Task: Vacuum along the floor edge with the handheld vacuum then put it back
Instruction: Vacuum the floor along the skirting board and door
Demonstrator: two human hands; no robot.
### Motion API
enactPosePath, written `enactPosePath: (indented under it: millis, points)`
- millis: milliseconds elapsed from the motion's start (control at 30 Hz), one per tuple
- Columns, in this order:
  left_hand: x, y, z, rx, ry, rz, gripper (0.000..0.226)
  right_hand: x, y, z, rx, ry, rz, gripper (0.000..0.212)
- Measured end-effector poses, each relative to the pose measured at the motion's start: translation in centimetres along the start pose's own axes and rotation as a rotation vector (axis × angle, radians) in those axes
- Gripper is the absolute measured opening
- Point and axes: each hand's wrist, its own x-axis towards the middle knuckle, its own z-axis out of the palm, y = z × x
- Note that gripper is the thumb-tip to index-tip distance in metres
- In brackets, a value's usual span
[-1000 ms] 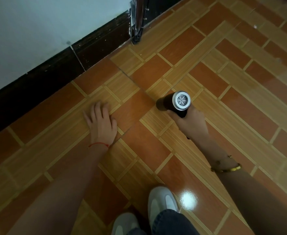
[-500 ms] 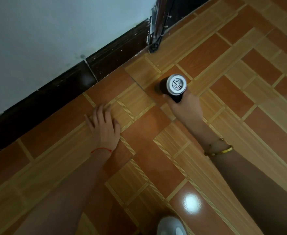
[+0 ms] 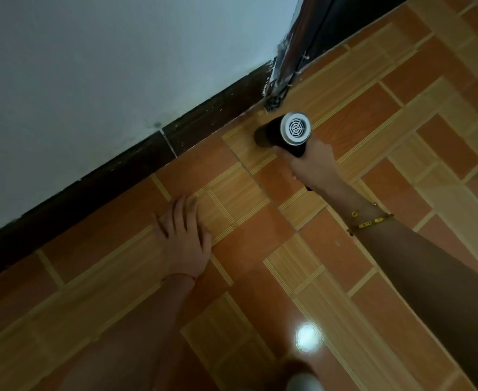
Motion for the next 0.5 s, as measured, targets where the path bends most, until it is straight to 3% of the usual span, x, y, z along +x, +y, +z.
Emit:
enactPosePath:
  millis: [200, 500]
  points:
    - [0.1, -0.1, 0.3, -0.050, 0.025, 0.013, 0.057, 2.6, 0.3, -0.7, -0.047, 0.089, 0.034, 0.066]
    - [0.2, 0.0, 0.5, -0.070, 0.063, 0.013, 0.056, 2.9, -1.4, 0.5, 0.064, -0.183, -0.180, 0.065]
